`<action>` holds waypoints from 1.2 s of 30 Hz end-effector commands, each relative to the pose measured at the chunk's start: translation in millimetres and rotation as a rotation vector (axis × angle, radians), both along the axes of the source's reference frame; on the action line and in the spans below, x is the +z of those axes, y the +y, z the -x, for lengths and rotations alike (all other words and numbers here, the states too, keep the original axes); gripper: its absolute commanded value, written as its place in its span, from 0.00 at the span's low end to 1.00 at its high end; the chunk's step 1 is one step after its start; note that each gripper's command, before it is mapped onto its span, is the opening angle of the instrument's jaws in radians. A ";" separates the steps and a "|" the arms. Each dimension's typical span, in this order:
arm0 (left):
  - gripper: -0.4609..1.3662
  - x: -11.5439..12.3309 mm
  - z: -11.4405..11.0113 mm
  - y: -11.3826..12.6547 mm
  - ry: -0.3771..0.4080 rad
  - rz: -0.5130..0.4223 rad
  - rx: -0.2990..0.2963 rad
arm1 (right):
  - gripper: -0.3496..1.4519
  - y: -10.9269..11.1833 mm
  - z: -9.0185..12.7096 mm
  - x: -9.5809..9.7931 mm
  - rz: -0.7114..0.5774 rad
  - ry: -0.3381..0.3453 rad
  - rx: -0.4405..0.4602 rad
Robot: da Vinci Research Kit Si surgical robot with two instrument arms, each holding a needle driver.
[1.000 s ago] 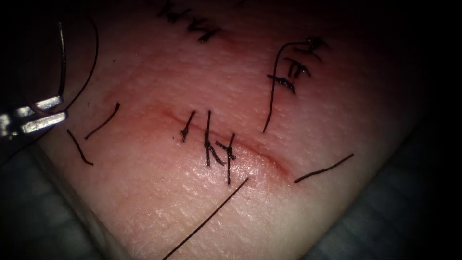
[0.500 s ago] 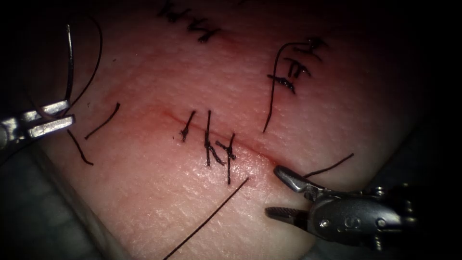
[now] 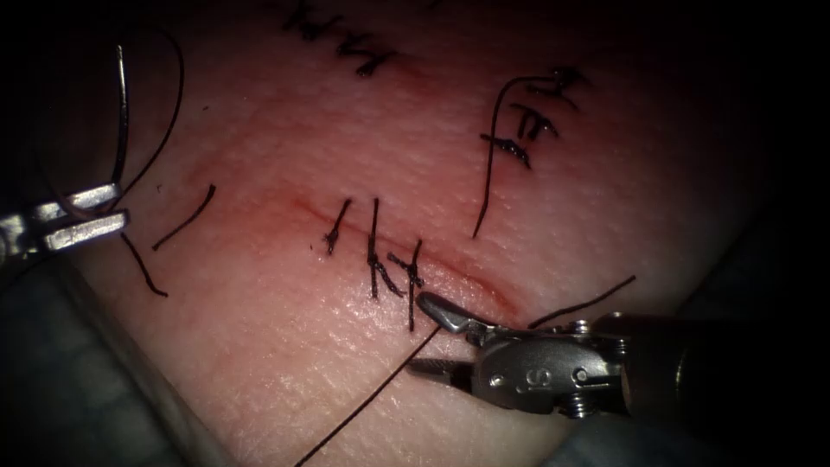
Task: Wound Closure
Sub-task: Pull suture through wound
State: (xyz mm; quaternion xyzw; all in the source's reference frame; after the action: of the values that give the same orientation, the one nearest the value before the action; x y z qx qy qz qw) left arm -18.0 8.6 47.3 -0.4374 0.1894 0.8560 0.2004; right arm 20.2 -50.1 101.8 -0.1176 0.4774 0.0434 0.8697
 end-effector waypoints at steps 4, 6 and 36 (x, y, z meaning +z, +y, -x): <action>0.06 0.0 -0.1 -0.1 -0.001 -0.001 0.003 | 0.69 0.5 -0.3 0.4 -0.005 0.003 -0.006; 0.06 -0.1 -0.2 -0.1 -0.001 -0.001 0.004 | 0.34 0.5 -0.3 0.4 -0.010 0.011 -0.013; 0.06 0.1 -0.2 -0.1 -0.004 0.000 0.007 | 0.00 -8.3 -2.7 -5.6 -0.057 0.033 -0.164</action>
State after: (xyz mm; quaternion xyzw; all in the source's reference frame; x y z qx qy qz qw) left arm -17.8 8.5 47.4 -0.4395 0.1885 0.8555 0.1987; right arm 23.0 -58.6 96.1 -0.0511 0.4983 -0.0137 0.8654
